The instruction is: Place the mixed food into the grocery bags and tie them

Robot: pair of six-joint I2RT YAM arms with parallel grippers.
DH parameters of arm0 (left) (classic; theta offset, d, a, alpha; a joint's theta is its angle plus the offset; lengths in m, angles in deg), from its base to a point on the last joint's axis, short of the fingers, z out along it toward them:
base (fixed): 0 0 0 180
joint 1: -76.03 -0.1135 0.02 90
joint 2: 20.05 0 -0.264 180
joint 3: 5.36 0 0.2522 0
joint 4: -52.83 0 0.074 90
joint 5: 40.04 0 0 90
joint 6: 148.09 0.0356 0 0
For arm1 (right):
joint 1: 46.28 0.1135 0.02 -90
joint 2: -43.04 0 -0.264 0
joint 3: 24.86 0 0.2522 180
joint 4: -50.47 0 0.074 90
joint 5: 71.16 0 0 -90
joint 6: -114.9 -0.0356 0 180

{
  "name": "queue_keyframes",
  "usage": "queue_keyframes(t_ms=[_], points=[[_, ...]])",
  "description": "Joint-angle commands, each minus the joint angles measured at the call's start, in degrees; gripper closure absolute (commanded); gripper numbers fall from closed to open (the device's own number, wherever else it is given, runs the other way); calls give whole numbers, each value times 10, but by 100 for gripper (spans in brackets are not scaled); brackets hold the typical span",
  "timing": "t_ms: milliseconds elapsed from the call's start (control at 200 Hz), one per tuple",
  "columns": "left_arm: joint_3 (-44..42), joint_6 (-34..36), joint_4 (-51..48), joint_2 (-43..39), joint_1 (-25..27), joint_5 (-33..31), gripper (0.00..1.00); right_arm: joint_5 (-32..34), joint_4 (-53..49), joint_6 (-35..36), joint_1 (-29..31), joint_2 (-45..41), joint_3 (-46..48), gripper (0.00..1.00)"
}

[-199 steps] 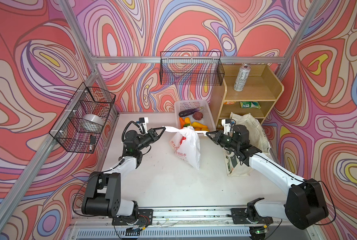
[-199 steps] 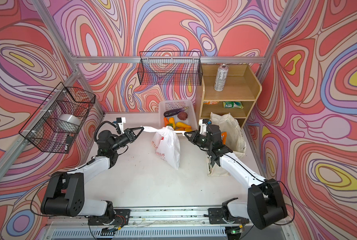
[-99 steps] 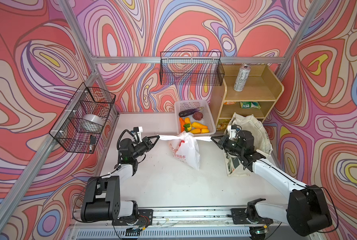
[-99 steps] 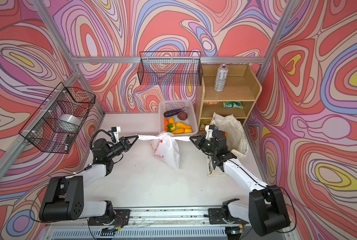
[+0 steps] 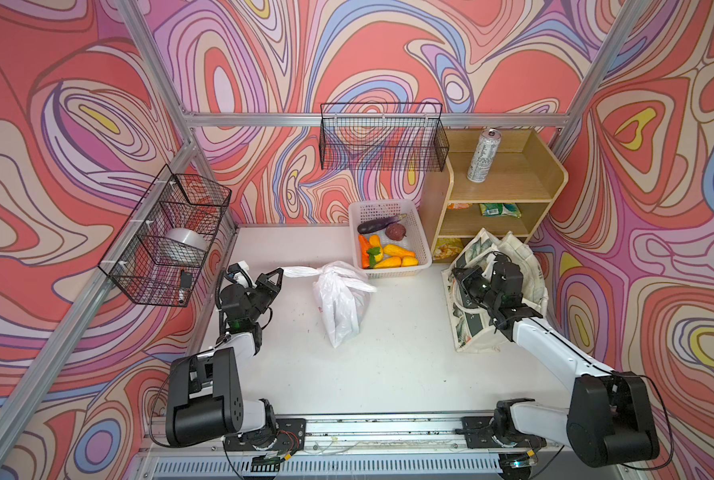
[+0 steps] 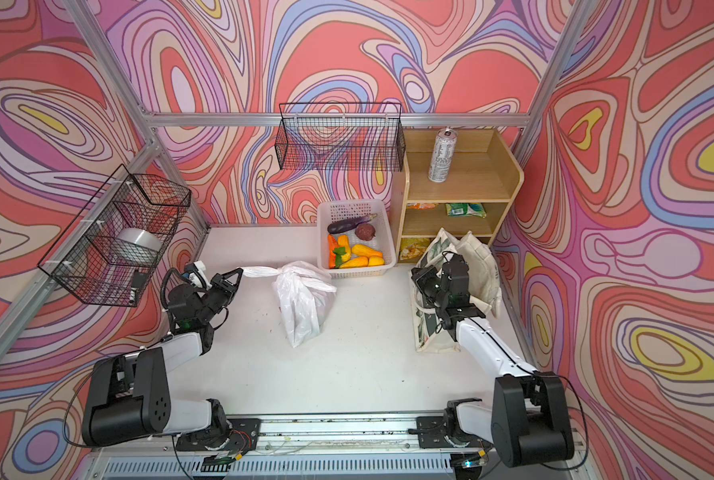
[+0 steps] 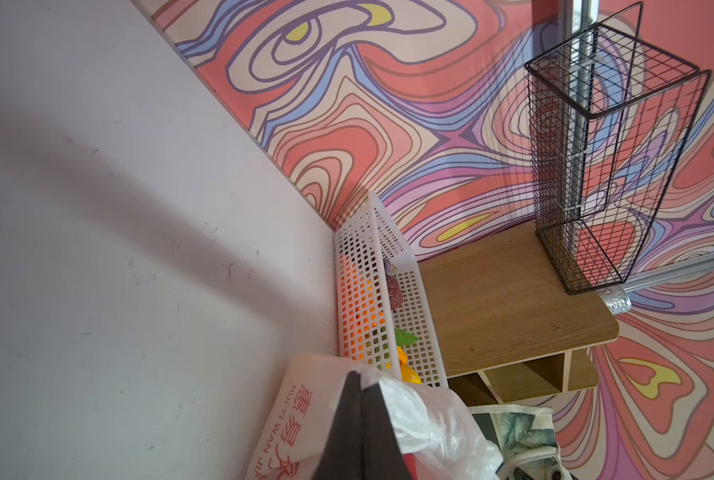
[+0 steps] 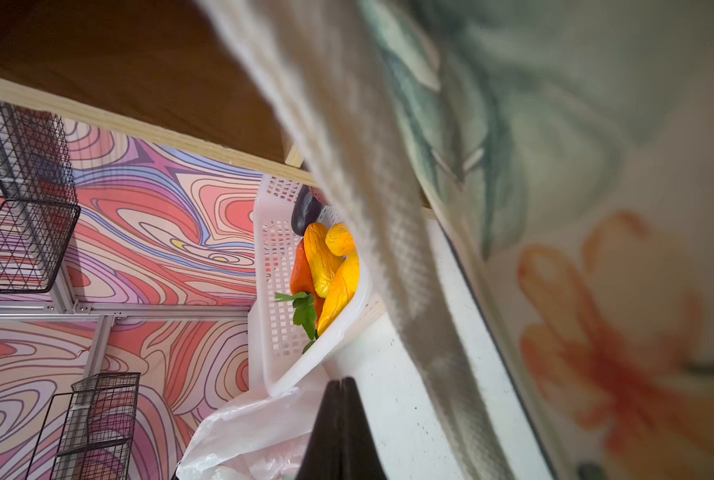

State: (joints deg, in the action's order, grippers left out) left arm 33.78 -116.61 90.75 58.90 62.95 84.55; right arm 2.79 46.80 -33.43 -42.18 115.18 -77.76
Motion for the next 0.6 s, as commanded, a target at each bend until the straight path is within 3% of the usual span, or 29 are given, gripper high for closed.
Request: queue_keyframes(t_ms=[0, 105, 220, 321, 466, 596], points=[[4, 8, 29, 1, 0, 2, 100, -43, 23, 20, 3, 26, -22, 100], [2, 8, 31, 3, 1, 15, 100, -87, -6, 59, 38, 50, -79, 100], [-4, 6, 36, 0, 1, 21, 100, -91, -48, 101, 111, 81, -141, 59], [-5, 6, 33, -6, 1, 26, 100, -86, -45, 97, 164, 113, -165, 42], [-3, 10, 20, -17, 1, 30, 100, -92, 18, 47, 212, 164, -159, 32], [-1, 16, 9, -25, 2, 34, 100, -101, 73, 5, 248, 211, -154, 30]])
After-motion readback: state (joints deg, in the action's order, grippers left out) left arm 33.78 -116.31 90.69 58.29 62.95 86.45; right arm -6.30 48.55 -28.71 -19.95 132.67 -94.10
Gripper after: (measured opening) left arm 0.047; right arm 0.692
